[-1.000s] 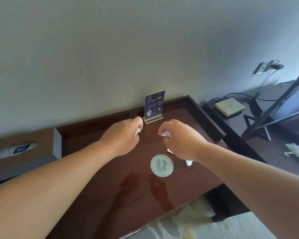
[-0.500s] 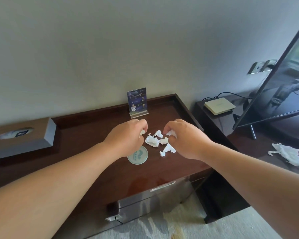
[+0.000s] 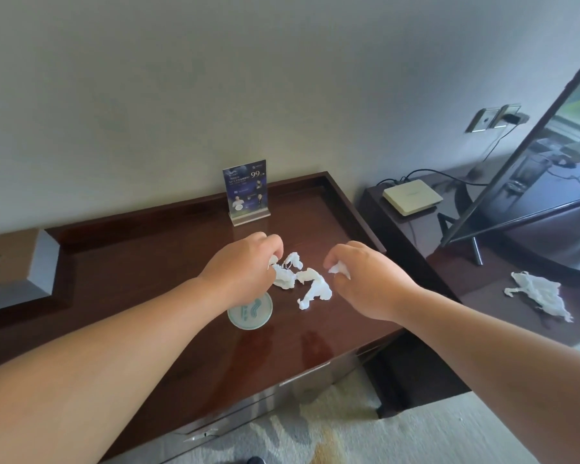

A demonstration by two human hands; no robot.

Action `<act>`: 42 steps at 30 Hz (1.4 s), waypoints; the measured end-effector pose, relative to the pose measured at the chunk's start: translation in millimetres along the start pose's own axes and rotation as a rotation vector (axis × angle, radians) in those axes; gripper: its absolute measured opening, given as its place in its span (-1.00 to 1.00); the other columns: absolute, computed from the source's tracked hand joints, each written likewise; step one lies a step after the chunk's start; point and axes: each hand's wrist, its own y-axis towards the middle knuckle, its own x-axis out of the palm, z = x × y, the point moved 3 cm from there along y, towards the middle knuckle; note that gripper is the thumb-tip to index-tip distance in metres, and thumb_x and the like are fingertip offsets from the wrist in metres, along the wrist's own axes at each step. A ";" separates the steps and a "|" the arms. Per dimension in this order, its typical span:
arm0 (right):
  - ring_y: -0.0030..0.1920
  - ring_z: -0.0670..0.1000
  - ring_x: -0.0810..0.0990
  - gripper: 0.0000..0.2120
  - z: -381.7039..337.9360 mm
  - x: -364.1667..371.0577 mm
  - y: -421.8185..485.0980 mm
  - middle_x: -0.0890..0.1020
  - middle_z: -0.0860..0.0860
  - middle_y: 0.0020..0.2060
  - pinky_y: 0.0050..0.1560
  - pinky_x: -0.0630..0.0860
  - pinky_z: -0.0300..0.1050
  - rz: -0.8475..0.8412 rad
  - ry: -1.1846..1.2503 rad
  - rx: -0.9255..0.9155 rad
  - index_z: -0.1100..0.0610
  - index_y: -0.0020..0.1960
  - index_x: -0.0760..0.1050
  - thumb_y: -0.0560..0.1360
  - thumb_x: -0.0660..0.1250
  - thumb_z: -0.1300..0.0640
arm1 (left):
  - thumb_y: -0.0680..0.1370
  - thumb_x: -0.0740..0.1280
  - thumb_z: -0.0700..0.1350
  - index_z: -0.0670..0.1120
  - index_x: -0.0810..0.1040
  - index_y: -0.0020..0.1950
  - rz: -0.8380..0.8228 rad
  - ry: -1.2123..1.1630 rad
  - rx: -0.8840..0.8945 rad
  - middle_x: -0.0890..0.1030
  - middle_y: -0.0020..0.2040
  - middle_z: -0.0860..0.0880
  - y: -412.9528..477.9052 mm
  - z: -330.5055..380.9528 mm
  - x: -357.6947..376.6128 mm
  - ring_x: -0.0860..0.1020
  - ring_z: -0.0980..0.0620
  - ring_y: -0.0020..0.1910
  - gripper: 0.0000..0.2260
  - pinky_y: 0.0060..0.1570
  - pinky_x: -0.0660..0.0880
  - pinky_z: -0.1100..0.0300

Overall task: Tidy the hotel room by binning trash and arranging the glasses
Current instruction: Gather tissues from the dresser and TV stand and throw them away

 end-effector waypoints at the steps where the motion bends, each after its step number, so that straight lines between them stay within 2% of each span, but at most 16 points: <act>1: 0.06 -0.04 0.53 -0.76 1.2 0.8 2.9 0.48 -0.09 0.18 0.03 0.50 -0.20 -0.001 0.000 0.010 -0.05 0.17 0.48 0.57 0.19 0.16 | 0.53 0.16 -0.19 0.04 0.41 0.02 -0.003 -0.004 0.004 0.47 -0.01 0.05 3.5 -1.5 2.1 0.51 -0.02 -0.15 -0.84 -0.17 0.54 0.02; 5: 0.07 -0.03 0.53 -0.75 4.1 7.8 15.2 0.48 -0.09 0.18 0.06 0.52 -0.16 -0.030 -0.012 0.025 -0.04 0.20 0.47 0.56 0.19 0.16 | 0.53 0.16 -0.20 0.04 0.41 0.04 -0.026 -0.010 0.005 0.45 -0.01 0.06 14.9 -8.8 10.8 0.50 0.00 -0.17 -0.83 -0.23 0.49 0.08; 9: 0.06 0.00 0.54 -0.71 11.8 17.1 27.9 0.47 -0.08 0.17 0.06 0.53 -0.09 -0.071 -0.024 0.015 -0.04 0.23 0.45 0.55 0.17 0.17 | 0.52 0.17 -0.19 0.07 0.40 0.04 -0.057 0.000 -0.024 0.45 -0.01 0.08 24.2 -15.2 24.5 0.51 -0.02 -0.17 -0.82 -0.18 0.52 0.01; 12: 0.03 0.01 0.53 -0.68 22.2 26.7 39.4 0.45 -0.08 0.16 -0.01 0.50 -0.12 -0.111 -0.019 0.001 -0.03 0.26 0.42 0.53 0.17 0.18 | 0.52 0.18 -0.18 0.06 0.42 0.08 -0.097 -0.007 -0.051 0.45 0.01 0.09 27.6 -13.9 36.6 0.51 -0.02 -0.15 -0.81 -0.18 0.49 0.04; 16: 0.01 0.03 0.54 -0.62 37.1 41.7 57.7 0.44 -0.06 0.17 0.00 0.54 -0.05 -0.180 -0.005 -0.026 -0.03 0.31 0.37 0.52 0.18 0.18 | 0.52 0.19 -0.17 0.04 0.43 0.10 -0.114 -0.009 -0.107 0.46 0.04 0.08 29.4 -12.6 50.6 0.51 -0.04 -0.13 -0.81 -0.18 0.47 0.05; 22: 0.01 0.04 0.53 -0.58 53.4 52.6 80.1 0.43 -0.05 0.20 -0.04 0.52 -0.09 -0.244 -0.004 -0.116 -0.03 0.36 0.34 0.52 0.18 0.20 | 0.52 0.20 -0.18 0.02 0.44 0.12 -0.115 -0.002 -0.255 0.46 0.05 0.08 28.0 -8.6 56.9 0.51 -0.05 -0.12 -0.80 -0.19 0.46 0.07; 28: 0.04 0.03 0.53 -0.55 63.8 57.4 96.8 0.43 -0.05 0.20 -0.03 0.53 -0.09 -0.291 -0.010 -0.181 -0.05 0.35 0.34 0.50 0.18 0.23 | 0.51 0.18 -0.21 0.01 0.45 0.12 -0.068 -0.020 -0.349 0.46 0.04 0.07 25.7 -2.9 59.8 0.49 -0.05 -0.13 -0.78 -0.25 0.33 0.12; 32: -0.03 -0.01 0.47 -0.53 70.7 67.6 100.9 0.41 -0.05 0.20 -0.13 0.43 -0.16 -0.333 -0.023 -0.206 -0.06 0.39 0.31 0.52 0.18 0.22 | 0.52 0.18 -0.21 0.02 0.45 0.11 -0.051 -0.041 -0.385 0.45 0.03 0.08 25.2 -5.0 63.5 0.48 -0.04 -0.11 -0.78 -0.23 0.33 0.13; 36: 0.12 0.04 0.46 -0.49 78.9 80.9 105.9 0.37 -0.03 0.26 -0.07 0.44 -0.15 -0.336 -0.048 -0.188 -0.06 0.42 0.26 0.52 0.17 0.26 | 0.51 0.18 -0.21 0.04 0.44 0.10 -0.050 -0.057 -0.408 0.45 0.02 0.09 30.0 -10.9 64.9 0.48 -0.03 -0.08 -0.77 -0.20 0.39 0.12; 39: 0.27 0.08 0.37 -0.43 79.2 96.5 104.9 0.29 -0.03 0.35 0.05 0.47 -0.09 -0.360 -0.076 -0.196 -0.06 0.45 0.20 0.50 0.16 0.30 | 0.51 0.18 -0.21 0.06 0.44 0.08 -0.039 -0.079 -0.418 0.45 0.02 0.10 33.0 -15.7 66.9 0.48 -0.02 -0.06 -0.77 -0.17 0.42 0.10; 42: 0.27 0.08 0.31 -0.39 77.6 111.7 104.3 0.22 -0.04 0.38 0.13 0.50 -0.03 -0.374 -0.108 -0.221 -0.07 0.46 0.18 0.48 0.18 0.32 | 0.50 0.18 -0.22 0.05 0.45 0.08 -0.033 -0.093 -0.408 0.46 0.03 0.10 34.0 -21.0 70.0 0.48 -0.02 -0.05 -0.77 -0.15 0.42 0.10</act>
